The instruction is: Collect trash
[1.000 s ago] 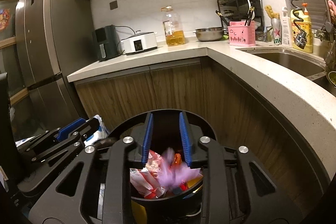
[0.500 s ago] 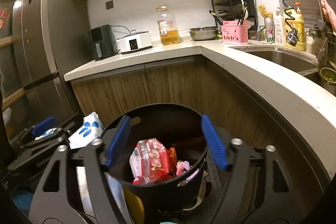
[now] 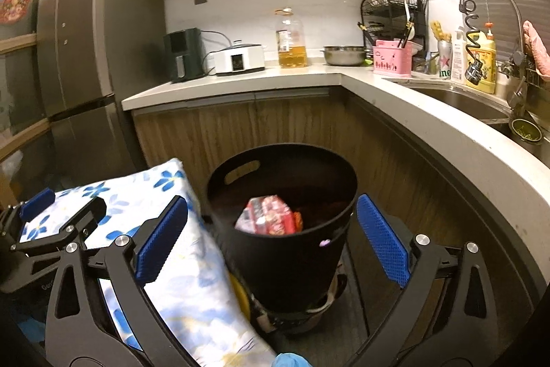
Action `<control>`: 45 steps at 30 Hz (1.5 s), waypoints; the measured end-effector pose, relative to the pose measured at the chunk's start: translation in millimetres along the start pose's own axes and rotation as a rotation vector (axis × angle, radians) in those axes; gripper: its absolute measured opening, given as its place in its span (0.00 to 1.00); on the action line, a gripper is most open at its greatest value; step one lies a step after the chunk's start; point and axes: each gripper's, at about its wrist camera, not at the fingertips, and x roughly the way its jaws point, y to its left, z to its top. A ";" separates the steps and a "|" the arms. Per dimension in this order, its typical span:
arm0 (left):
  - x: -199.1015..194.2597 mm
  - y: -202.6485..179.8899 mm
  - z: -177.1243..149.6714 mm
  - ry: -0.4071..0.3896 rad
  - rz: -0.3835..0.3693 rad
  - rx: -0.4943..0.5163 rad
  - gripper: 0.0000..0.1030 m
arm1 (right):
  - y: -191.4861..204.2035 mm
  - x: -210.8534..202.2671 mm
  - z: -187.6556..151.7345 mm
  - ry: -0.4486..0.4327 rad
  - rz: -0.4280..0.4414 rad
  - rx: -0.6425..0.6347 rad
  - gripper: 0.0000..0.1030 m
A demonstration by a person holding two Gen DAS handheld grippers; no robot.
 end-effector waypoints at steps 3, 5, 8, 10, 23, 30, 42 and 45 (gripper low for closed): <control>-20.3 17.8 -12.0 0.013 0.009 -0.022 0.94 | 12.5 -18.4 -6.5 0.003 0.001 -0.016 0.95; -30.0 24.0 -17.8 0.017 0.017 -0.025 0.94 | 20.9 -30.9 -10.8 0.009 -0.003 -0.023 0.95; -49.6 34.7 -27.5 0.015 0.025 -0.036 0.94 | 32.7 -49.2 -19.1 0.018 -0.023 -0.037 0.95; -62.6 40.4 -32.1 0.010 0.031 -0.039 0.94 | 39.8 -61.8 -24.8 0.020 -0.036 -0.040 0.95; -125.2 66.0 -60.5 -0.009 0.033 -0.060 0.94 | 74.7 -123.9 -50.4 -0.008 -0.046 -0.067 0.95; -146.3 71.9 -67.4 -0.023 0.025 -0.067 0.94 | 89.5 -142.9 -59.9 -0.010 -0.047 -0.091 0.95; -161.8 83.9 -71.3 -0.034 0.025 -0.089 0.94 | 102.6 -161.4 -60.9 -0.043 -0.050 -0.106 0.95; -163.3 86.1 -70.9 -0.035 0.027 -0.093 0.94 | 103.0 -161.6 -61.6 -0.044 -0.055 -0.105 0.95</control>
